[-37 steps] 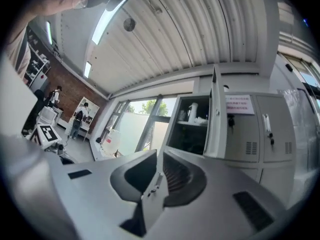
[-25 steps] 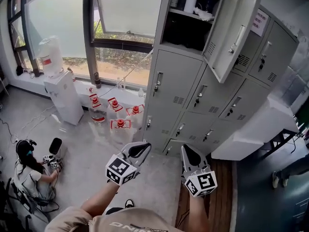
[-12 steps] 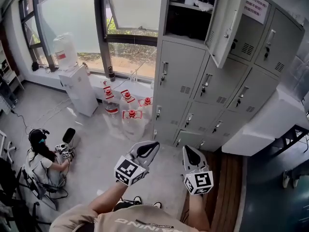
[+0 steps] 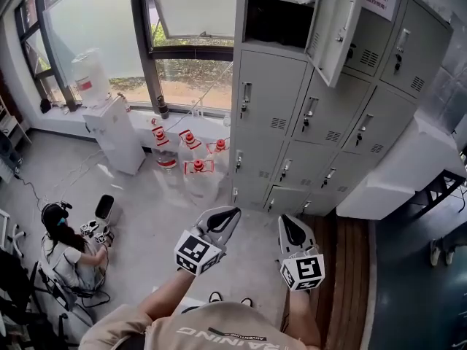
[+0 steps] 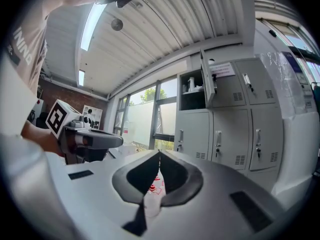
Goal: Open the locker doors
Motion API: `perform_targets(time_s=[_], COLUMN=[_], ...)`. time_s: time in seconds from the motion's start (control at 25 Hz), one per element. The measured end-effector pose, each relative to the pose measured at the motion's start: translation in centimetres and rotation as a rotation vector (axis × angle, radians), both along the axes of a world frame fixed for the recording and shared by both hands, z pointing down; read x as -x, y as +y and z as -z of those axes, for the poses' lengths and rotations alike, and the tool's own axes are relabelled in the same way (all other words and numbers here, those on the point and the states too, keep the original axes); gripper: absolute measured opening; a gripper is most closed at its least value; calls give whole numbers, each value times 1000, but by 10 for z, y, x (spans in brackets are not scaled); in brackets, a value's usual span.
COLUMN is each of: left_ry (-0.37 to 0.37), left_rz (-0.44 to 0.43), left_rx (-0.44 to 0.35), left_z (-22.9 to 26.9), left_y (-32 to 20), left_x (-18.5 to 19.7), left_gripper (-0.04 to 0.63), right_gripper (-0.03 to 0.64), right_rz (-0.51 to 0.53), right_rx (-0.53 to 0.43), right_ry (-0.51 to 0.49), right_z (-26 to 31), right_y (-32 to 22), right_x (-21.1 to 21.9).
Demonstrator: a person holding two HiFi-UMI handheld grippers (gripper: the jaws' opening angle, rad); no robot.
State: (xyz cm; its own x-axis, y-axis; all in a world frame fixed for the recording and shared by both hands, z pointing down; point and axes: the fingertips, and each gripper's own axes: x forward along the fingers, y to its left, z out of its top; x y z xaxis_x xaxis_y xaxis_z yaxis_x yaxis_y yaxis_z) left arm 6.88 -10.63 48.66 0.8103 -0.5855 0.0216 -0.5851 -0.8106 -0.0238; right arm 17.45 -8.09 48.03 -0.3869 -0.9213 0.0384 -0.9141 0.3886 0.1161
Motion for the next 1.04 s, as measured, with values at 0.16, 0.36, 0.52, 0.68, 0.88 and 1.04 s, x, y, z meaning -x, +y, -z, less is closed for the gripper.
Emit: perform_targets(time_s=[0.16,0.36,0.52,0.68,0.88,1.04], left_ry=[12,21,27,35,29,16], left_rz=[3,-20,-44,-37,-38,-59], left_rx=[1,-13,-29,-33,-29,-42], left_z=[-3,6,12,14,11,15], left_y=[-2,5,19,25,27,29], left_x=[7,-1,-8,-5,-3,-5], left_gripper=[8,8,8,8,8,8], right_gripper=[11,11,11,11,11,11], right_rz=[3,1,11,27,28,25], right_rx=[1,2,-2,6,9,-7], right_ry=[10,6,0,7,10,18], right_z=[-5,-1,-1,-4,-4,3], right_y=[5,14,22,27,30,28], right_x=[10,8,8,12,15,14])
